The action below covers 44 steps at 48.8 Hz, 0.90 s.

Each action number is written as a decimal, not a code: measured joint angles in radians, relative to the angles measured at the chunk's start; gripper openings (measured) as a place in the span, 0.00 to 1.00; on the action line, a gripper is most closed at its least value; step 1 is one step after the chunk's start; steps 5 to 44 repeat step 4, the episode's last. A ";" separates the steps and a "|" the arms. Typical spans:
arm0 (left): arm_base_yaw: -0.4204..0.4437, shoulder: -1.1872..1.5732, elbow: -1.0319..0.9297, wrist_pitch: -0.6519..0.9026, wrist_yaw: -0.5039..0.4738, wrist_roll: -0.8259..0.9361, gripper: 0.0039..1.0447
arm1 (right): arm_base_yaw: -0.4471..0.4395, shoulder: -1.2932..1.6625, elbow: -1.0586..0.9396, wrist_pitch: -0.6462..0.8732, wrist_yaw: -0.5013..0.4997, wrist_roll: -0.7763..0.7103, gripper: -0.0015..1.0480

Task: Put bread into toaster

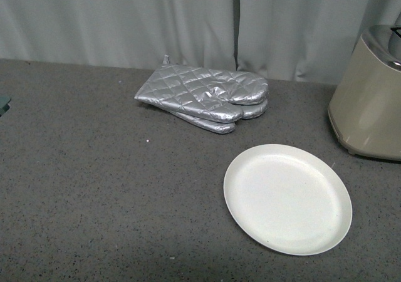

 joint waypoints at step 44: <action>0.000 0.000 0.000 0.000 0.000 0.000 0.94 | 0.000 0.000 0.000 0.000 0.000 0.000 0.91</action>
